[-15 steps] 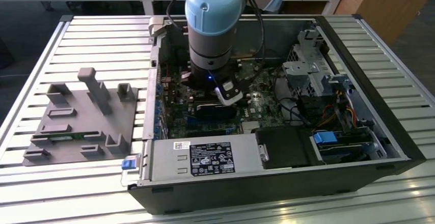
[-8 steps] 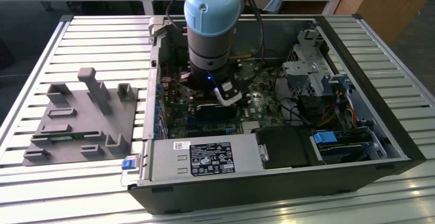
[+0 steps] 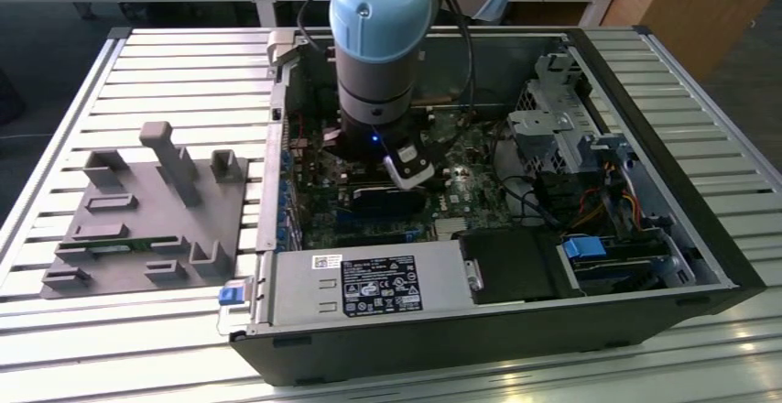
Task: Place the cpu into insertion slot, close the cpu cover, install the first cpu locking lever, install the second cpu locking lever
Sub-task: 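Install the second cpu locking lever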
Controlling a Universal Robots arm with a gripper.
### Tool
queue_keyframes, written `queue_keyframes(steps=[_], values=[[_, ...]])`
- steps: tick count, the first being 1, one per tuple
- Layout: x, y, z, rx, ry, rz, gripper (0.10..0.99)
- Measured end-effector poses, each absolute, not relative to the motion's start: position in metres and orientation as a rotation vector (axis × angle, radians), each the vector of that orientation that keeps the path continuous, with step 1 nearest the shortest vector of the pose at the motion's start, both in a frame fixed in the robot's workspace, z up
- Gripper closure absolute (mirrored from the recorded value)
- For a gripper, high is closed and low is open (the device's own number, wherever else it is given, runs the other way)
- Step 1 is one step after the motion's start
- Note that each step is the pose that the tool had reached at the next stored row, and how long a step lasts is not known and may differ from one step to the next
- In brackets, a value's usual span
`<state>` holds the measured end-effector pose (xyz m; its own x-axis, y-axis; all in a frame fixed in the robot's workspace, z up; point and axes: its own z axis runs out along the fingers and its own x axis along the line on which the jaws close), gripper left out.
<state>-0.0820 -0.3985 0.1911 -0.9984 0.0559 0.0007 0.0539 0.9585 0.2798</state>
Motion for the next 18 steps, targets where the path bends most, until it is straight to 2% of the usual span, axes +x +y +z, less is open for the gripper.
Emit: queue_keyframes(steps=[9, 18], values=[[-0.082, -0.399, 0.198, 0.087, 3.102, 0.442, 0.98], [-0.082, -0.398, 0.219, 0.087, 3.102, 0.442, 0.98]])
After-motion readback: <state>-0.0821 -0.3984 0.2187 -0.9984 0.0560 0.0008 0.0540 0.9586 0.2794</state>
